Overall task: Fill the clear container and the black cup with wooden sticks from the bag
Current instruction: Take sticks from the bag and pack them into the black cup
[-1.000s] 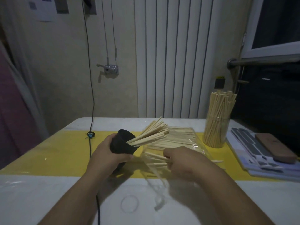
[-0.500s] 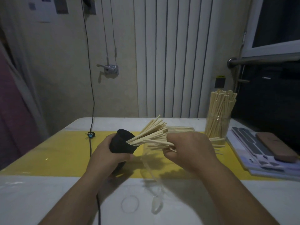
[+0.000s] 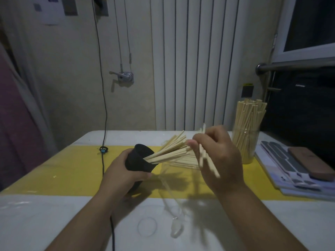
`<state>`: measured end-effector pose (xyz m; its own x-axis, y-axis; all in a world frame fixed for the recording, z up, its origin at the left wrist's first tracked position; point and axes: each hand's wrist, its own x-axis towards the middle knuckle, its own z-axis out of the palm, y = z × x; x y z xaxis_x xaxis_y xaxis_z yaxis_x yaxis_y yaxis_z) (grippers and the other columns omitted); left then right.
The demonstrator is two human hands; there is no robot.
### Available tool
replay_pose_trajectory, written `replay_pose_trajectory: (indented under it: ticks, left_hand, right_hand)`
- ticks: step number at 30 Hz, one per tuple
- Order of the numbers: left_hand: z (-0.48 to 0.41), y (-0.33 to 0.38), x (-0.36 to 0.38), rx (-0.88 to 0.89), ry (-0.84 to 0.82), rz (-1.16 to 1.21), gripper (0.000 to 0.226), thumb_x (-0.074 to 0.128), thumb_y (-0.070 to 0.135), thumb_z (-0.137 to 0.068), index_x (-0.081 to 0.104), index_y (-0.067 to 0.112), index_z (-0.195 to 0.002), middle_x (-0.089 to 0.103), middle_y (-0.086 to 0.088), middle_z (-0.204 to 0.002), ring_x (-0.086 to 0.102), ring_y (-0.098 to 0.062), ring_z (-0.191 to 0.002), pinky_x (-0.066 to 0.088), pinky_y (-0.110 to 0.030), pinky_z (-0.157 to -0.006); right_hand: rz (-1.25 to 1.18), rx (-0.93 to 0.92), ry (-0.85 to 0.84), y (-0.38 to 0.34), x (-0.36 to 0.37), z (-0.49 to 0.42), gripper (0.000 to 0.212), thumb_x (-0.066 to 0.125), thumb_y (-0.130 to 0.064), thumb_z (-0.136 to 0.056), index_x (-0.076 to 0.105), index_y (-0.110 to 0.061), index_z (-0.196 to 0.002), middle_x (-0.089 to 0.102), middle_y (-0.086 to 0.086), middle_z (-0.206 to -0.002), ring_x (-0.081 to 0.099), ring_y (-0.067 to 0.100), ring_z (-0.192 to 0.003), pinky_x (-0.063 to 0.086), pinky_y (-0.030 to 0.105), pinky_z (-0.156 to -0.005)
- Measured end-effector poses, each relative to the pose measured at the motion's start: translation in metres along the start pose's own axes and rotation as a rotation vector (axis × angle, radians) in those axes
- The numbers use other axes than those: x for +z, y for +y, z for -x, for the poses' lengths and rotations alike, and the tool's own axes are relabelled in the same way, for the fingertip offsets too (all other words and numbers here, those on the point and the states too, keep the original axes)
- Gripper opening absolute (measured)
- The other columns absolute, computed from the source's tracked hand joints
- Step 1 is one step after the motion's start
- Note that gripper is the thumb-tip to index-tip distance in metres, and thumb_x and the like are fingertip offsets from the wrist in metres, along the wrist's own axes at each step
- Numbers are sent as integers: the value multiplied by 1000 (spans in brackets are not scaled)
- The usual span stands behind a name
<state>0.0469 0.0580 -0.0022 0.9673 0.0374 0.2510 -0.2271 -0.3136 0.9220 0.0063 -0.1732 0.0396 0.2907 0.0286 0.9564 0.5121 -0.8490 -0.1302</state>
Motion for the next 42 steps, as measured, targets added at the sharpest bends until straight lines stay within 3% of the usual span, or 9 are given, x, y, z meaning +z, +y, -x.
replay_pose_trajectory:
  ticks: [5, 9, 13, 18, 27, 32, 35, 40, 42]
  left_hand:
    - [1, 1, 0, -1, 13, -6, 63, 89, 24, -48, 59, 49, -97, 64, 37, -88, 61, 4, -86, 46, -27, -70]
    - [2, 2, 0, 14, 12, -42, 63, 92, 23, -52, 59, 49, -98, 64, 36, -90, 61, 6, -83, 46, -27, -69]
    - [1, 0, 1, 29, 15, -66, 64, 94, 15, -58, 60, 47, -101, 68, 26, -91, 62, 1, -89, 45, -26, -68]
    - [1, 1, 2, 44, -10, -89, 64, 91, 27, -47, 60, 53, -97, 65, 33, -93, 61, 5, -88, 46, -26, -68]
    - [0, 1, 3, 58, -12, -126, 68, 83, 38, -40, 55, 65, -96, 66, 19, -105, 62, -4, -95, 52, -34, -77]
    - [0, 2, 3, 57, -13, -132, 67, 83, 38, -40, 54, 68, -92, 66, 22, -104, 61, -1, -95, 50, -32, -76]
    - [0, 2, 3, 51, -15, -128, 67, 83, 37, -40, 55, 66, -94, 66, 21, -103, 61, -2, -96, 49, -30, -72]
    - [0, 1, 3, 41, -17, -120, 68, 83, 36, -40, 57, 56, -99, 67, 18, -104, 62, -4, -95, 49, -31, -73]
    - [-1, 1, 3, 37, -17, -124, 70, 83, 36, -39, 57, 56, -101, 67, 20, -104, 62, -4, -96, 50, -31, -74]
  right_hand:
    - [-266, 150, 97, -13, 2, 1, 23, 65, -30, -92, 77, -10, -90, 59, 4, -86, 51, 0, -80, 38, 6, -70]
    - [-575, 481, -60, -24, 1, -4, 15, 72, -29, -88, 78, -19, -80, 67, -3, -82, 67, 10, -82, 50, 17, -71]
    - [-933, 828, -184, -34, -1, -5, 8, 74, -9, -85, 71, -2, -85, 70, 13, -75, 70, 18, -64, 57, 24, -60]
    - [-805, 861, -261, -25, -1, -8, 8, 81, -11, -77, 74, -11, -77, 67, -5, -64, 59, 8, -55, 45, 21, -53]
    - [-1041, 1084, -228, -20, -4, -13, 17, 61, -4, -91, 68, -1, -76, 66, 9, -62, 65, 21, -60, 56, 29, -58]
    - [-729, 936, -193, -15, 4, -8, 24, 76, -11, -81, 61, -21, -67, 60, -6, -57, 51, 8, -48, 37, 21, -45]
    - [-909, 1010, -178, -11, 4, -8, 23, 79, -3, -78, 60, -15, -73, 60, -1, -62, 48, 10, -47, 36, 21, -42]
    - [-1141, 1189, -39, -8, 1, -15, 9, 60, -3, -89, 59, -5, -80, 56, 7, -70, 52, 14, -52, 38, 23, -40]
    - [-988, 1140, -67, -6, 3, -13, 14, 55, 0, -89, 60, -5, -77, 56, 7, -70, 51, 12, -51, 38, 24, -42]
